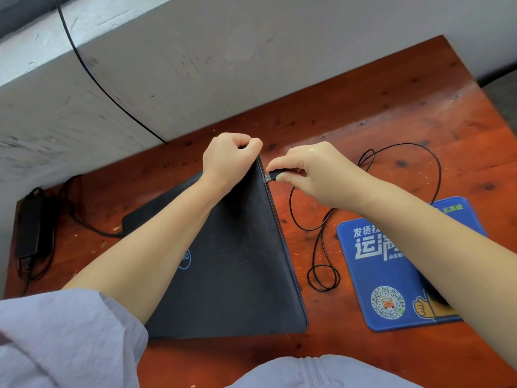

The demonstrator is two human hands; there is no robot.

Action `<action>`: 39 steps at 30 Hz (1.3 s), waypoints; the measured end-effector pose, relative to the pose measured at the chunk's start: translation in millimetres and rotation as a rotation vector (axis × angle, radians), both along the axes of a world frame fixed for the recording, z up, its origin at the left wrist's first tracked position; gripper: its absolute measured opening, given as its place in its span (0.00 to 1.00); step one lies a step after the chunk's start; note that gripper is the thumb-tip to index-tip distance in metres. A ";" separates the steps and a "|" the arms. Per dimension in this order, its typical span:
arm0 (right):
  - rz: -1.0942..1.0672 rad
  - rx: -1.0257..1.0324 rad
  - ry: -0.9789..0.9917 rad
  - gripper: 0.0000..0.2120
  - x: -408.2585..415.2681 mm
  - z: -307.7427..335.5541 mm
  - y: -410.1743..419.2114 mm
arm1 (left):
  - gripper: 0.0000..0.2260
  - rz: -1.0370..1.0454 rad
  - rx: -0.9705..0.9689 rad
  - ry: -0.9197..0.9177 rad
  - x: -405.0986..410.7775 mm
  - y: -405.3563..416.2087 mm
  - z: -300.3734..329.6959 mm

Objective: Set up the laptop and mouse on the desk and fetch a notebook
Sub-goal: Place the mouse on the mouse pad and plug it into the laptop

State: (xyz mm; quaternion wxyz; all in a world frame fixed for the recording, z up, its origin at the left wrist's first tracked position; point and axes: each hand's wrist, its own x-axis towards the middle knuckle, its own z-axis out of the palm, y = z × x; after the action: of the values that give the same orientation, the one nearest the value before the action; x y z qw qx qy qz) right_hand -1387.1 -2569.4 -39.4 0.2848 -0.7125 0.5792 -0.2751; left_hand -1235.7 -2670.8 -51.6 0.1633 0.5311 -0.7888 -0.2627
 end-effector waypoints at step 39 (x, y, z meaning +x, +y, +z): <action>0.067 -0.114 -0.216 0.09 37.9 72.8 7.5 | 0.13 0.017 0.076 0.357 51.4 13.3 82.0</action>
State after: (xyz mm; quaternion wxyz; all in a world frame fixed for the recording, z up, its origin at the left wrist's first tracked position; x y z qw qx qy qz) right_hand -1349.2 -2561.9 33.5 0.3138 -0.7127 0.5043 -0.3732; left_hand -1184.3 -2657.5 30.4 0.2828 0.4885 -0.7322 -0.3811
